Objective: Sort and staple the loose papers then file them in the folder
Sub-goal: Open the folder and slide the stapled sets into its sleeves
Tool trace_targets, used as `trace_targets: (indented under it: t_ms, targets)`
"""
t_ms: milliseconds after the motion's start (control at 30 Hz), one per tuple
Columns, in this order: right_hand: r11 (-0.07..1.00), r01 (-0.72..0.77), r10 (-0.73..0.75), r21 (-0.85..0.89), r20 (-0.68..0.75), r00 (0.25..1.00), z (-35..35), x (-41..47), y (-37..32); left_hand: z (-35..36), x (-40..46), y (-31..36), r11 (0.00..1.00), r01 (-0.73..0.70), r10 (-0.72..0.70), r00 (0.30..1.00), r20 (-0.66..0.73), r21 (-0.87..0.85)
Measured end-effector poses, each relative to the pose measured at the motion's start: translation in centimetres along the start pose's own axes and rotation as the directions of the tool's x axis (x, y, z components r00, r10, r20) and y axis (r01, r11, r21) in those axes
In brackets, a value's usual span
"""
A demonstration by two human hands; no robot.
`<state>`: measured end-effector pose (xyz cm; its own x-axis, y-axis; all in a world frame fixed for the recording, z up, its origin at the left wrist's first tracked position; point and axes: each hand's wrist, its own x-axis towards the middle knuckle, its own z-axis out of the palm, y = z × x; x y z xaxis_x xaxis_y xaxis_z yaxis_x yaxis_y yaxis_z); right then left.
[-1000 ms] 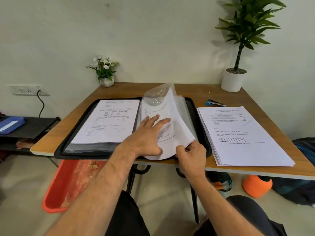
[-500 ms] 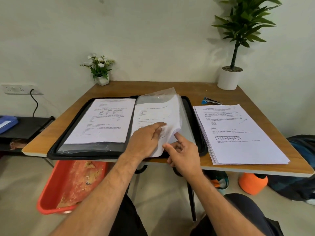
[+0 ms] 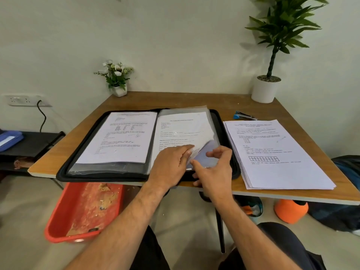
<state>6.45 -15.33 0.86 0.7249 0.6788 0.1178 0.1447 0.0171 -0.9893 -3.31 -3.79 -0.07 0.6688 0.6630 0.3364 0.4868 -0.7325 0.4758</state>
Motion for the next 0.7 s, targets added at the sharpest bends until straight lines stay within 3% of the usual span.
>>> trace_targets:
  t_ms: [100, 500, 700]
  targets:
    - [0.998, -0.022, 0.019, 0.058, 0.049, 0.999, -0.2, 0.2, -0.7, 0.2, -0.3, -0.4, 1.000, -0.004, 0.004, 1.000, -0.021, -0.013]
    - [0.968, -0.242, 0.247, -0.060, 0.103, 0.964, 0.0, 1.6, -0.9, 0.7, -0.9, -0.7, 0.999, 0.002, -0.004, 0.999, -0.052, -0.040]
    - [0.973, -0.214, 0.226, -0.080, 0.190, 0.955, -0.7, 1.6, -0.8, 0.6, -0.9, -0.8, 0.998, -0.013, 0.012, 1.000, -0.013, -0.054]
